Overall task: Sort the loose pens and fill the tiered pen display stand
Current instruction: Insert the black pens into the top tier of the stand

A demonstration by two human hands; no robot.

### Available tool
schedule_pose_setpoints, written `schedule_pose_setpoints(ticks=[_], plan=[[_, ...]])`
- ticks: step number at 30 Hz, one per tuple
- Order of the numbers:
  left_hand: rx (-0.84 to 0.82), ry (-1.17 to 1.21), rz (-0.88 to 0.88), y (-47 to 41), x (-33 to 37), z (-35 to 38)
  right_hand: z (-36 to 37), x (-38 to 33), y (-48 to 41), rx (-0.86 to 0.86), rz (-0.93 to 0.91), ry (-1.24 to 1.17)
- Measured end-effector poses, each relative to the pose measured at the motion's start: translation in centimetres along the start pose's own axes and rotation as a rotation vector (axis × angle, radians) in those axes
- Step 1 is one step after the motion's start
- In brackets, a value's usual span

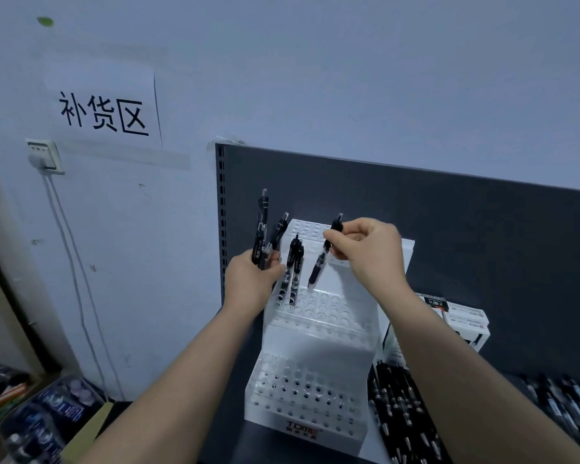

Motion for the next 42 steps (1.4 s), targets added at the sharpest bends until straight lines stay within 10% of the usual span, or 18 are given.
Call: schedule_pose_setpoints(ticks=[42], plan=[[0.046, -0.101, 0.053, -0.8, -1.6, 1.3, 5.1, 3.9, -0.4, -0.132, -0.021, 0.441]])
Point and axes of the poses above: each hand's wrist, its own y-axis away from the middle knuckle, its own z-axis out of the palm, x = y × z, the point moved 8 cm from there along -y, towards the middle knuckle, and after that the axes turned 1 degree about -x, right-handed, at the moved point
